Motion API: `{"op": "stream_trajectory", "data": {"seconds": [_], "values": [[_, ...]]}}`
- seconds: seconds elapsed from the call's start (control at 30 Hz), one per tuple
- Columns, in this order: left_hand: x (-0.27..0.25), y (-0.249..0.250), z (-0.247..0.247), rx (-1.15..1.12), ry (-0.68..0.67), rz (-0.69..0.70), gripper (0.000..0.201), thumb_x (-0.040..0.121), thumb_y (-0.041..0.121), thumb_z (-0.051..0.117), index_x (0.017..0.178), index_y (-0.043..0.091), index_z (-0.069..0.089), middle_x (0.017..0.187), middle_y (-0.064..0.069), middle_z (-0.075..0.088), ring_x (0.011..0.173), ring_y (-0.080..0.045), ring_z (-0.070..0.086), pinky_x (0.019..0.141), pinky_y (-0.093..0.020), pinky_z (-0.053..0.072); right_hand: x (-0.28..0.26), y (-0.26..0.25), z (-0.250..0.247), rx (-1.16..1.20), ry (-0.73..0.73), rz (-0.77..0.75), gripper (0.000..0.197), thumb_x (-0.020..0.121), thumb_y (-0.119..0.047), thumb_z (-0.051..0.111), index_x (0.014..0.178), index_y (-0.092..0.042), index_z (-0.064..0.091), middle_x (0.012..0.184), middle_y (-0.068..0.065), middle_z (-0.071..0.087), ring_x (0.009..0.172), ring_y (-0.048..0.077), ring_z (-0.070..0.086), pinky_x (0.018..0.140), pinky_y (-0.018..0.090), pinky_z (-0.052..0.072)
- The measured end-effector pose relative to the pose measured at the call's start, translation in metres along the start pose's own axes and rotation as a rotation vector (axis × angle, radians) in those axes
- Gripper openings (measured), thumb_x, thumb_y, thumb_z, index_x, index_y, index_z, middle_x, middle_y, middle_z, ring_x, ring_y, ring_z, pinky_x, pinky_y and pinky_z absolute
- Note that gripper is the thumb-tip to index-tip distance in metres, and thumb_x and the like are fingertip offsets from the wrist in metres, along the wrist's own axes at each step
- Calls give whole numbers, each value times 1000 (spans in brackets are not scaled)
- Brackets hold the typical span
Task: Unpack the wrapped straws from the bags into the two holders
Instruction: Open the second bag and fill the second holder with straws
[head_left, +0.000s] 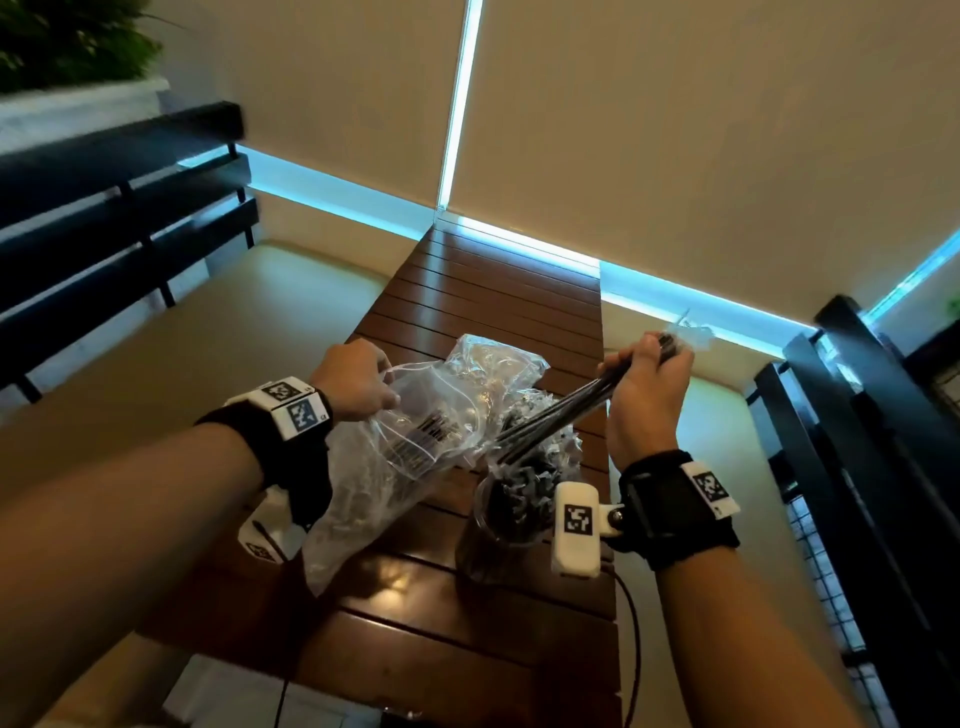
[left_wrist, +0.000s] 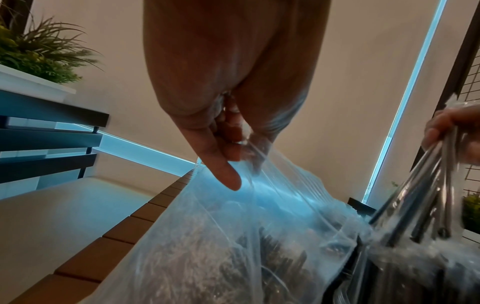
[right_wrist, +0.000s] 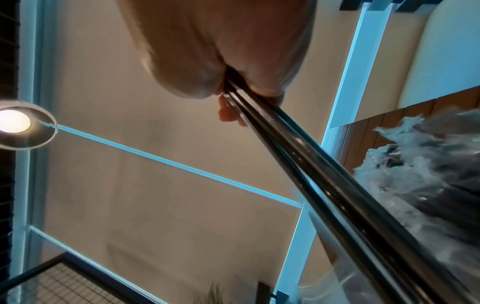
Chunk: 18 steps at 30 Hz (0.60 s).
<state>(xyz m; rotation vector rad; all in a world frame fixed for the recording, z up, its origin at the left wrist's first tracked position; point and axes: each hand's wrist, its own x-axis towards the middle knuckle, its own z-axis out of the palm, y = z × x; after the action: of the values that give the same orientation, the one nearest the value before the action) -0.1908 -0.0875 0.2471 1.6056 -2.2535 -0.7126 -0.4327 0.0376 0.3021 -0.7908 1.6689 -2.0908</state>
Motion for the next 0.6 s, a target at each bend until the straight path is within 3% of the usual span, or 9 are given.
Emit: {"op": "stream_trajectory", "data": {"seconds": [0.13,0.23,0.37,0.5,0.6], "values": [[-2,2,2,8,6,7,26,71,24,87,90,10,74,88,-5,70,72,-17,59,58,-22,39,1,9,-4,-78,74,-12,16,106,-16,37,92,-24,41,73,-3,51,54,5,54,64,30,50],[-2,1,3,-16,3,4,26,71,23,87,89,9,74,88,-5,70,66,-13,58,50,-18,36,6,7,-6,-146,151,-47,3,105,-19,39,107,-16,40,75,-4,53,48,0,54,57,25,48],[-4,-1,3,-28,5,-3,26,71,23,88,89,9,74,89,-6,71,69,-15,61,53,-19,40,11,9,-10,-143,300,-37,14,106,-22,39,118,-15,40,82,-4,57,48,-3,57,58,23,49],[-4,-2,2,-39,8,0,27,72,23,87,91,8,75,93,-7,71,76,-18,63,59,-23,44,13,10,-15,-104,416,-25,25,105,-21,39,128,-11,39,102,8,61,48,-3,58,57,19,50],[-4,-2,3,-20,3,14,26,73,23,86,90,8,74,90,-5,71,67,-13,60,51,-18,39,13,0,-8,44,437,4,23,106,-18,38,127,-10,39,96,6,58,45,-1,54,57,19,51]]}}
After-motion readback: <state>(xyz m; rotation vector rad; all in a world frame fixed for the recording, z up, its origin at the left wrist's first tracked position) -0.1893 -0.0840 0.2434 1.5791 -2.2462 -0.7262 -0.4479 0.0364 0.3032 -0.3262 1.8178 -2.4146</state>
